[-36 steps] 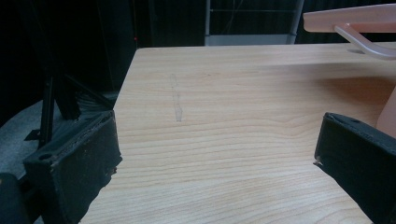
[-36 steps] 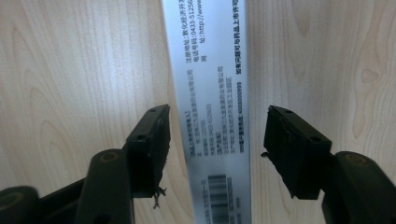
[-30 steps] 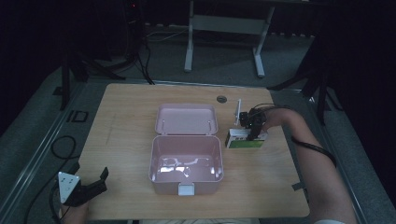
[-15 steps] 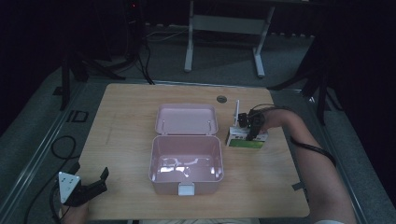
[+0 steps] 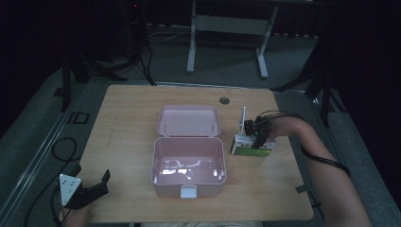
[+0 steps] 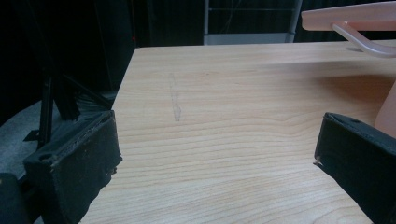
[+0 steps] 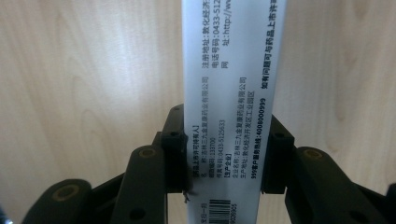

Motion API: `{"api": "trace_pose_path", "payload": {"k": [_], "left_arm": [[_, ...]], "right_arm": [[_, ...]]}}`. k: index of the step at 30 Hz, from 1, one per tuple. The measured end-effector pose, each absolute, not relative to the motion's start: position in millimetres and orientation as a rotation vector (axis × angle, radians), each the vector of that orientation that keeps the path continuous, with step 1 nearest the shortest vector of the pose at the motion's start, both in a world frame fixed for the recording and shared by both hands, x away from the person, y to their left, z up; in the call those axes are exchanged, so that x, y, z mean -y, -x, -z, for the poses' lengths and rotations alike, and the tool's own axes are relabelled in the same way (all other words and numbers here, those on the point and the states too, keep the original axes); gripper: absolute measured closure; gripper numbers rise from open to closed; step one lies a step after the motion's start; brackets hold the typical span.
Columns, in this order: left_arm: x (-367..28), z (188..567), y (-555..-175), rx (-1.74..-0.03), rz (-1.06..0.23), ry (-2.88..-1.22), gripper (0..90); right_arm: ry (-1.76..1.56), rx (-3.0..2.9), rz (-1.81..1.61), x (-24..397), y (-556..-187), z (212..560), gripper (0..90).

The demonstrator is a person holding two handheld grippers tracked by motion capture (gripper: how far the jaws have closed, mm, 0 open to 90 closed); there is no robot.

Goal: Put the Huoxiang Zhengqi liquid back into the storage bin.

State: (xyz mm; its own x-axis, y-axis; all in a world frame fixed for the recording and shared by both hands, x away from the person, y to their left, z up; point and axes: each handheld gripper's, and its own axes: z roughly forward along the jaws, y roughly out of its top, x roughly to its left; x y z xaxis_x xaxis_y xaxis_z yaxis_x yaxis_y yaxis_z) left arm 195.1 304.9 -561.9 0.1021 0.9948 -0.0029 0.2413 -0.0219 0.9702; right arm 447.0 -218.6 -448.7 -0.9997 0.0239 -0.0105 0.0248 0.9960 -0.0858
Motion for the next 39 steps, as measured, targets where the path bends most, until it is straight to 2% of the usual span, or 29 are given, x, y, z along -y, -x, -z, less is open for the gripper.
{"api": "trace_pose_path", "payload": {"k": [19,27,33,39], "left_arm": [[-306,562,-195,-1.302,-1.008,-1.438,0.3],[-305,562,-195,-1.300,-1.004,-1.441,0.3],[-305,562,-195,-1.299,-0.998,-1.440,0.3],[-305,562,-195,-1.297,-0.994,-1.441,0.3]], "right_arm": [[-0.027,-3.121,0.162,223,-380,446,61.8],[-0.073,-3.126,0.163,227,-365,440,61.8],[-0.086,-3.124,0.173,225,-357,428,61.8],[-0.091,-3.115,0.156,223,-352,401,61.8]]}}
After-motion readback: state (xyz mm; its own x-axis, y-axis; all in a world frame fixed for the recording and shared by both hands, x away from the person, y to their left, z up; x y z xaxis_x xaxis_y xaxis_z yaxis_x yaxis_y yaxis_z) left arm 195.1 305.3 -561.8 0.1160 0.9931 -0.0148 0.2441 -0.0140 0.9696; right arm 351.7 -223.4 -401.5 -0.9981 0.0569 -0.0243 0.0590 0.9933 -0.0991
